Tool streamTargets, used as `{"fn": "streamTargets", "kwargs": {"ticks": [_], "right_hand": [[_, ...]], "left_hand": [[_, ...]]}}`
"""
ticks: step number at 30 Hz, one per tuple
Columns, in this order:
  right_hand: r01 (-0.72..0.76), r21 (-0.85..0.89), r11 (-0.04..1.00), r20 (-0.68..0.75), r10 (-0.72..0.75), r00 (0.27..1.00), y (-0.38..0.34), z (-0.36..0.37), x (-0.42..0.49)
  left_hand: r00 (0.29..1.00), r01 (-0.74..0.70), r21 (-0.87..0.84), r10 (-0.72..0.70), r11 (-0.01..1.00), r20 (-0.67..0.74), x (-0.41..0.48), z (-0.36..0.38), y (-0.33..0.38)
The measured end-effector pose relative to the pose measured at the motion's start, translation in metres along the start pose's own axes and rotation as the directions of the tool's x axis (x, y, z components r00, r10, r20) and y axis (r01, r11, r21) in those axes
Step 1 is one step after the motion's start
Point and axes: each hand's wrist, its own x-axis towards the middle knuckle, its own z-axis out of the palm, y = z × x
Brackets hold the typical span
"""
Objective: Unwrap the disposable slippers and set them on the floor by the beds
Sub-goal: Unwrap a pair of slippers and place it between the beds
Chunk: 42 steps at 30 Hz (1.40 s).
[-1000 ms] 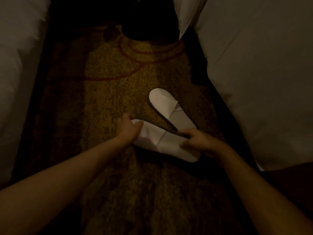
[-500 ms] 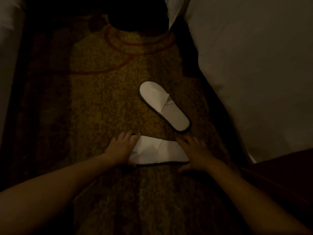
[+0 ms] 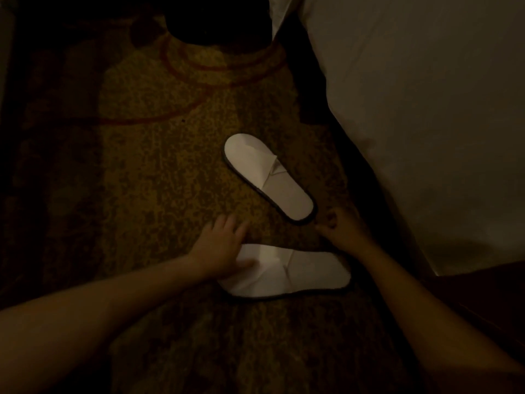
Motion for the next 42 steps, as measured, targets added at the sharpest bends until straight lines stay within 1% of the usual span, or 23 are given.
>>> {"fn": "streamTargets", "kwargs": {"ticks": [1,2,4,6,7,10,11,14,16,18,20,22,24,26,28,30,32,35,37,39,40,41,42], "right_hand": [[-0.045,0.085,0.995,-0.036,0.048,0.998,-0.003,-0.002,0.006],[-0.067,0.140,0.988,-0.030,0.072,0.997,-0.007,-0.003,0.010],[-0.087,0.166,0.982,-0.002,0.088,0.996,-0.018,-0.004,0.017],[-0.110,0.156,0.982,0.000,0.111,0.994,-0.030,-0.002,0.022],[-0.125,0.159,0.979,-0.002,0.127,0.992,-0.037,-0.001,0.024],[-0.153,0.182,0.971,0.024,0.151,0.988,-0.047,0.003,0.030],[-0.169,0.184,0.968,0.039,0.165,0.986,-0.048,0.004,0.031],[-0.204,0.239,0.949,0.069,0.193,0.979,-0.048,0.010,0.034],[-0.219,0.287,0.933,0.078,0.205,0.976,-0.047,0.012,0.037],[-0.188,0.321,0.928,0.031,0.189,0.982,-0.046,0.011,0.041],[-0.118,0.369,0.922,-0.066,0.153,0.986,-0.045,0.004,0.046],[-0.079,0.449,0.890,-0.133,0.154,0.979,-0.045,-0.005,0.054],[-0.059,0.505,0.861,-0.152,0.156,0.976,-0.043,-0.010,0.062],[-0.031,0.493,0.870,-0.151,0.120,0.981,-0.042,-0.010,0.070],[0.023,0.454,0.891,-0.151,0.052,0.987,-0.042,-0.009,0.075],[0.105,0.403,0.909,-0.173,-0.037,0.984,-0.043,-0.008,0.077],[0.162,0.362,0.918,-0.188,-0.099,0.977,-0.044,-0.010,0.078],[0.181,0.286,0.941,-0.146,-0.144,0.979,-0.040,-0.013,0.080],[0.185,0.187,0.965,-0.119,-0.165,0.979,-0.038,-0.013,0.079],[0.218,0.132,0.967,-0.161,-0.196,0.967,-0.037,-0.012,0.071],[0.212,0.142,0.967,-0.203,-0.181,0.962,-0.036,-0.011,0.065],[0.167,0.166,0.972,-0.241,-0.124,0.963,-0.036,-0.010,0.055],[0.099,0.189,0.977,-0.261,-0.047,0.964,-0.035,-0.008,0.044]], "left_hand": [[0.998,0.035,-0.032,-0.037,0.999,-0.057,0.014,-0.012,-0.007],[0.992,0.065,-0.061,-0.071,0.996,-0.102,0.032,-0.026,-0.017],[0.986,0.107,-0.087,-0.117,0.990,-0.121,0.073,-0.055,-0.039],[0.985,0.139,-0.119,-0.150,0.983,-0.090,0.111,-0.076,-0.058],[0.980,0.168,-0.167,-0.183,0.971,-0.078,0.127,-0.083,-0.064],[0.952,0.286,-0.375,-0.306,0.882,0.006,0.164,-0.086,-0.070],[0.946,0.311,-0.405,-0.322,0.860,0.042,0.171,-0.083,-0.071],[0.947,0.320,-0.364,-0.303,0.874,0.107,0.180,-0.071,-0.075],[0.949,0.315,-0.313,-0.305,0.896,0.083,0.178,-0.066,-0.077],[0.932,0.354,-0.310,-0.360,0.882,0.039,0.172,-0.064,-0.077],[0.902,0.409,-0.370,-0.430,0.834,0.028,0.162,-0.061,-0.073],[0.873,0.454,-0.431,-0.486,0.780,0.040,0.149,-0.056,-0.067],[0.847,0.493,-0.461,-0.529,0.737,0.060,0.136,-0.049,-0.059],[0.822,0.521,-0.488,-0.567,0.700,0.064,0.122,-0.042,-0.051],[0.803,0.537,-0.510,-0.593,0.672,0.063,0.109,-0.035,-0.044],[0.802,0.531,-0.516,-0.594,0.672,0.052,0.099,-0.027,-0.038],[0.816,0.517,-0.483,-0.578,0.707,0.026,0.092,-0.021,-0.033],[0.840,0.503,-0.410,-0.543,0.761,0.023,0.085,-0.019,-0.034],[0.846,0.503,-0.388,-0.531,0.772,0.040,0.079,-0.021,-0.034],[0.861,0.472,-0.349,-0.508,0.810,-0.013,0.070,-0.024,-0.028],[0.883,0.419,-0.308,-0.462,0.854,-0.081,0.062,-0.024,-0.024],[0.913,0.328,-0.267,-0.376,0.906,-0.155,0.052,-0.022,-0.018],[0.944,0.204,-0.240,-0.255,0.949,-0.208,0.041,-0.019,-0.012]]}}
